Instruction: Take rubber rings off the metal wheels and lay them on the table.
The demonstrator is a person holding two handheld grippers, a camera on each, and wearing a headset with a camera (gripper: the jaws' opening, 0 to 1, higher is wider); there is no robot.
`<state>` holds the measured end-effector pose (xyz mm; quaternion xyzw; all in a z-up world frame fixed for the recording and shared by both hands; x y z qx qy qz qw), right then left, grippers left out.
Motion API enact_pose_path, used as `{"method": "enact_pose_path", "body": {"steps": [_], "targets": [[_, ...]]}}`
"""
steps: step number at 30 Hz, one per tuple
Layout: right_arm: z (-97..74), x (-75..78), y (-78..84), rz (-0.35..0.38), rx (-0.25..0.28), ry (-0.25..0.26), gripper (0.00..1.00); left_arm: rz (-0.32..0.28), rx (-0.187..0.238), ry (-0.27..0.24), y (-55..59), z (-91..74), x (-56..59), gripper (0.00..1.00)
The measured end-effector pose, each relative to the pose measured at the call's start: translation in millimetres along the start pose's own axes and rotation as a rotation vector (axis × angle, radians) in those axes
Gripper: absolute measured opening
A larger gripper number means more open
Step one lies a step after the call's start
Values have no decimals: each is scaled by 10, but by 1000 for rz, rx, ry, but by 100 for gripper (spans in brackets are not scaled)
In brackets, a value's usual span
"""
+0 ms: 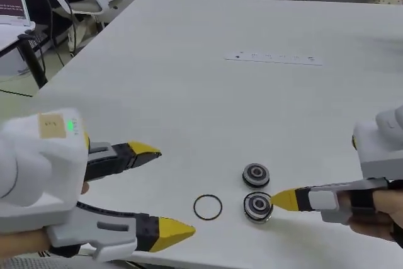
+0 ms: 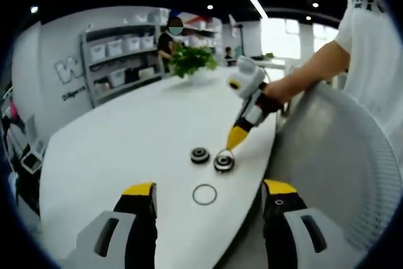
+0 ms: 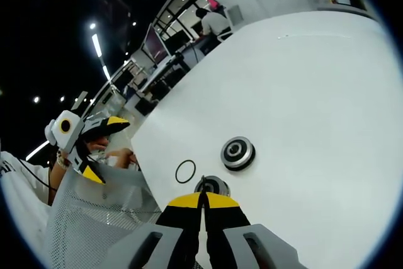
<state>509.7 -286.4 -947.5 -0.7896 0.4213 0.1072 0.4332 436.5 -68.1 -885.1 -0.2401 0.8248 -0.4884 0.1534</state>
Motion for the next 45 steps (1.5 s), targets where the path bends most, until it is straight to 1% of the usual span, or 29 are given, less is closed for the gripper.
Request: {"method": "enact_pose_path", "body": {"steps": [4,6,10,13,18,20,24,26,28,32,37,38,40,43,45], "targets": [[-2,3,0,2,0,2,0,-10,11,-30,-7,-24,-43,72],[-3,5,0,1,0,2,0,-24,18,-35,14,-26,-44,75],[-9,6,-4,5,3,3,0,-35,15,-28,41,-15,-30,76],[-14,8,-7,8,6,4,0,-52,1,-22,70,3,-23,80],[-21,7,-9,13,9,2,0,-84,21,-19,75,11,-24,86],[-22,0,-11,15,10,0,0,-99,19,-23,90,12,-32,90],[-20,-30,-20,0,9,0,0,-90,13,-26,95,19,-30,94],[-24,-44,-34,-3,15,-2,0,-95,24,-19,88,25,-23,96],[-33,-59,-53,-4,24,-6,0,-106,24,-19,93,26,-26,97],[-59,-81,-84,-24,35,0,0,-97,19,-28,97,22,-37,98],[-115,-124,-158,-43,68,0,0,-93,11,-32,105,22,-40,96],[-125,-127,-173,-53,75,7,0,-92,9,-31,105,23,-38,96],[-146,-115,-196,-87,77,42,0,-90,7,-30,106,25,-35,96],[-182,-135,-246,-83,100,41,0,-89,8,-29,104,25,-33,96],[-221,-163,-303,-88,126,44,0,-87,9,-28,101,26,-29,96]]}}
Point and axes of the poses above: the centre of the closed fingertips' face, and the gripper's own axes: z roughly forward along the fingers, x roughly to its right, y roughly out of its underside, the point moved 7 cm from there along -z, roughly backward along the fingers, and after that the axes turned 5 degrees about y, right-handed, at the moved point
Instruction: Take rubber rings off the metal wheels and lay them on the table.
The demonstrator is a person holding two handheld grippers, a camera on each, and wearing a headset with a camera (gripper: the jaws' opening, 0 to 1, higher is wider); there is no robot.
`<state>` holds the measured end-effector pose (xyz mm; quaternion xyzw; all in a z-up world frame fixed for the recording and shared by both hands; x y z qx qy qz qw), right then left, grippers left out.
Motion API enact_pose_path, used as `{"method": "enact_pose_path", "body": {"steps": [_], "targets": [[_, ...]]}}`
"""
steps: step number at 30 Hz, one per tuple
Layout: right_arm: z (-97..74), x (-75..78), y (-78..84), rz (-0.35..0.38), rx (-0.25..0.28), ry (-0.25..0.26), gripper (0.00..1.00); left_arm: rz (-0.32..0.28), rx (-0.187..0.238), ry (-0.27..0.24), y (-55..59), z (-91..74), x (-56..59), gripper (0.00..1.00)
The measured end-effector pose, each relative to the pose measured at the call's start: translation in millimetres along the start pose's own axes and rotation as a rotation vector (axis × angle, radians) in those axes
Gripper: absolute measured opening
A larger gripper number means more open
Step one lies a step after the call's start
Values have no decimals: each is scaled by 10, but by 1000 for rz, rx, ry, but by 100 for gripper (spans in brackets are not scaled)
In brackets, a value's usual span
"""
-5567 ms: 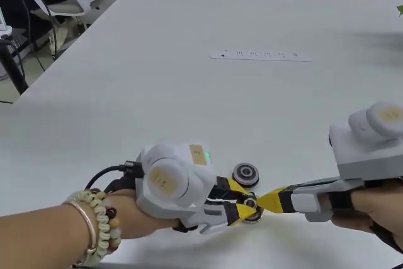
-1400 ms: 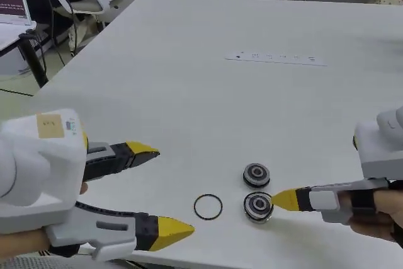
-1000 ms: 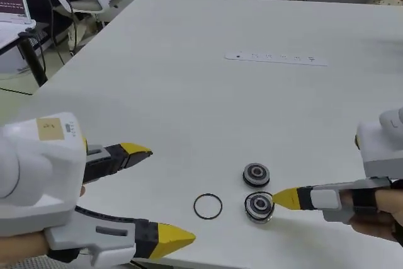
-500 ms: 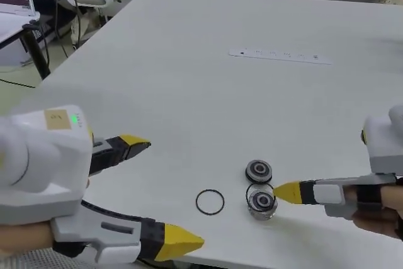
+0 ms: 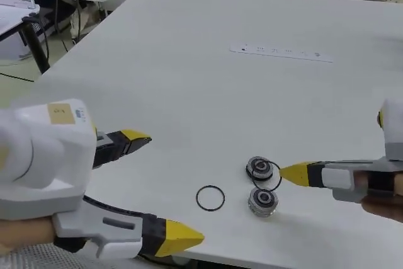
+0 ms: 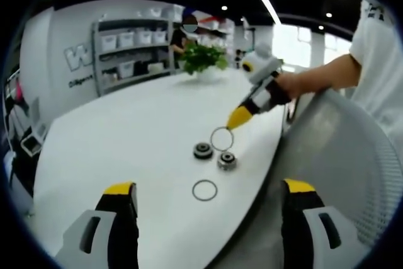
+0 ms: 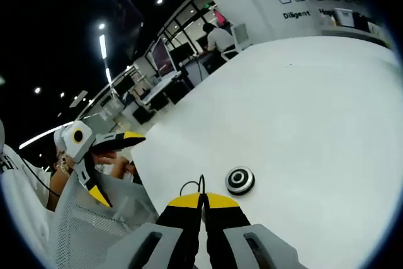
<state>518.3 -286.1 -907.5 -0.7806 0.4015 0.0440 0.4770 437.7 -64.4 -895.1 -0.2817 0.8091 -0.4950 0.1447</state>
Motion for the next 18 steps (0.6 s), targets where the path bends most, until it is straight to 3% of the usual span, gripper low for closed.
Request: {"method": "enact_pose_path", "body": {"steps": [5,15,18], "targets": [[-68,-73,-124,-17,58,-18,0,4,-2,-4,-2,-1,0,96],[-69,-186,-303,-48,86,-48,0,3,-7,-4,2,-2,3,96],[-9,-255,-384,-47,99,-78,0,2,-7,-5,1,-3,3,96]]}}
Point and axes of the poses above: the centre of the closed fingertips' face, and the gripper's own axes: z roughly forward along the fingers, x roughly to its right, y roughly out of its underside, the point moved 7 cm from there along -z, roughly backward along the fingers, and after that the axes turned 5 degrees about y, right-handed, at the moved point
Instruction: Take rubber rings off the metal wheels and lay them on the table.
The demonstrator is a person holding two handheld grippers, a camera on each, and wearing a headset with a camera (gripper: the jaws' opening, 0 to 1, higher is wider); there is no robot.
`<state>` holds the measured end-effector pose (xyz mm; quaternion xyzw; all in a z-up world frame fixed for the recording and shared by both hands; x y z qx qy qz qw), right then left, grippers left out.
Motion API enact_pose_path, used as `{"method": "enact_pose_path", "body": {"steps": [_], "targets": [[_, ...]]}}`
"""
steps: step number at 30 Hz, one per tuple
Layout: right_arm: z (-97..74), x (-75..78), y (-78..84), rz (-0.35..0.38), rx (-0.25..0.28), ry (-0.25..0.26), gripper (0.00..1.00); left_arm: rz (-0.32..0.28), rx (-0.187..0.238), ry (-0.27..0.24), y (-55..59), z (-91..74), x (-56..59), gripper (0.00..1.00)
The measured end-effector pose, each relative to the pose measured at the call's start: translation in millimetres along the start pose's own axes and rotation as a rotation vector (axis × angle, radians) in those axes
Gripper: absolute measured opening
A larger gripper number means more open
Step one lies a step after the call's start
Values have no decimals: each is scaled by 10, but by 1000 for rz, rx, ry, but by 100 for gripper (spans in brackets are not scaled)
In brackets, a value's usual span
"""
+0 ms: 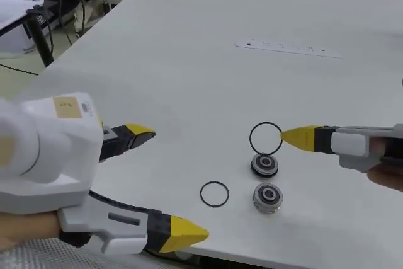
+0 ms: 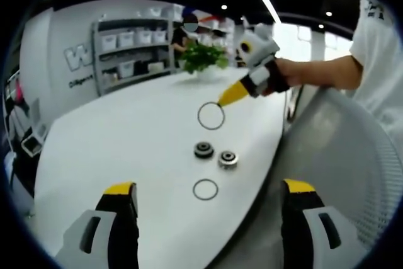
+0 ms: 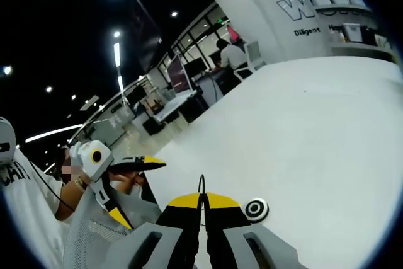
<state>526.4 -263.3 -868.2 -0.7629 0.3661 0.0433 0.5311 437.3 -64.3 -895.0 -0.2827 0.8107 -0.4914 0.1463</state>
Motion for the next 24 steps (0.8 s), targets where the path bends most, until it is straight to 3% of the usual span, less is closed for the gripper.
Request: {"method": "enact_pose_path", "body": {"steps": [12,24], "targets": [[327,-129,-86,-46,-46,-66,0,-5,0,-5,4,-8,-8,95],[486,-44,317,1,-162,-73,0,-15,-15,1,24,9,-11,95]]}}
Point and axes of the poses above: the centre of the closed fingertips' face, and the gripper's own axes: z roughly forward along the fingers, x roughly to its right, y roughly out of its underside, the point moved 7 cm from there along -z, roughly backward along the fingers, and after that the axes turned 5 degrees about y, right-handed, at the moved point
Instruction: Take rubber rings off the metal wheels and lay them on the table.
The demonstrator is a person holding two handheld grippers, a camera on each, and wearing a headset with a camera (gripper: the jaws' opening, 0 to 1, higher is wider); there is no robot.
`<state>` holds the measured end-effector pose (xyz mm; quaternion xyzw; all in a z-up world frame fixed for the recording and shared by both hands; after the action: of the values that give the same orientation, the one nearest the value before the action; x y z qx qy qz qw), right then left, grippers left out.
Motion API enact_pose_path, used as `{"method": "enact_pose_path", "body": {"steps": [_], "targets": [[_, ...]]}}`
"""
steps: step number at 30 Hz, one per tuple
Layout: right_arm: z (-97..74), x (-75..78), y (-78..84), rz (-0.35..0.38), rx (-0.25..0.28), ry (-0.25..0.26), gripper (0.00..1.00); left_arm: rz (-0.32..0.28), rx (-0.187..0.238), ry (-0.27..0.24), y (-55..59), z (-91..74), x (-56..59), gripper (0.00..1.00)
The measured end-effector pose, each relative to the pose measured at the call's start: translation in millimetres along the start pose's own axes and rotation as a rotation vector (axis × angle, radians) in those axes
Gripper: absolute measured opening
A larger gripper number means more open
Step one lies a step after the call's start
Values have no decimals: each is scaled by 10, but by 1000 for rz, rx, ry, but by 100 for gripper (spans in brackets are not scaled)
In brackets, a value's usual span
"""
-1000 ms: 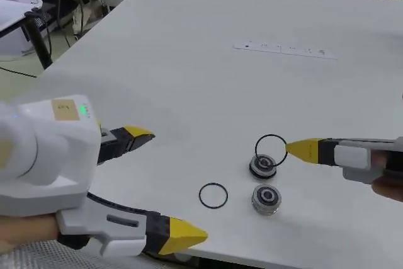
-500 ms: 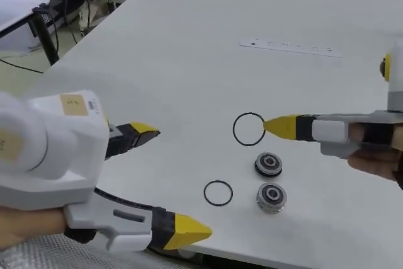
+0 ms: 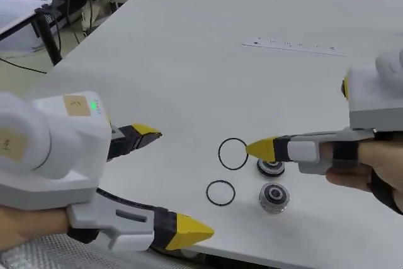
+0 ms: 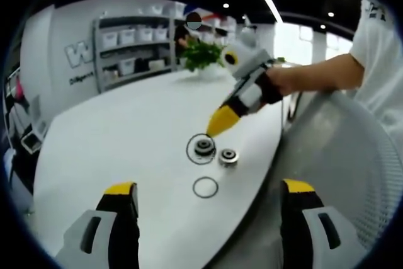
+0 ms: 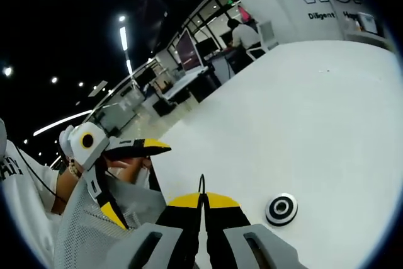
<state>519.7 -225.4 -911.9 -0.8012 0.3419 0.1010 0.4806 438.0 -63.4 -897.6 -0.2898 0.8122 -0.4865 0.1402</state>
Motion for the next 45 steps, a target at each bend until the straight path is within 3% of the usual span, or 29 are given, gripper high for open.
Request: {"method": "enact_pose_path", "body": {"steps": [4,22,34,45], "targets": [[22,37,122,25,-35,0,0,-1,-3,-1,0,5,-2,94],[160,176,329,136,-93,29,0,-8,-16,-4,11,14,-18,93],[207,217,356,134,-106,55,0,-7,-29,-6,30,8,-17,92],[236,235,365,22,-128,110,0,-10,-36,-7,38,4,-14,91]]}}
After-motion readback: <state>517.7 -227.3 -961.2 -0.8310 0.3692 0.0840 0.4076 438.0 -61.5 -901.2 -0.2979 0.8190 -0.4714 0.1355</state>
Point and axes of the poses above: the centre of the closed fingertips' face, and the gripper's own axes: z roughly forward along the fingers, x roughly to its right, y roughly out of its underside, the point moved 7 cm from there along -z, roughly backward along the fingers, and after that the axes turned 5 degrees about y, right-handed, at the moved point
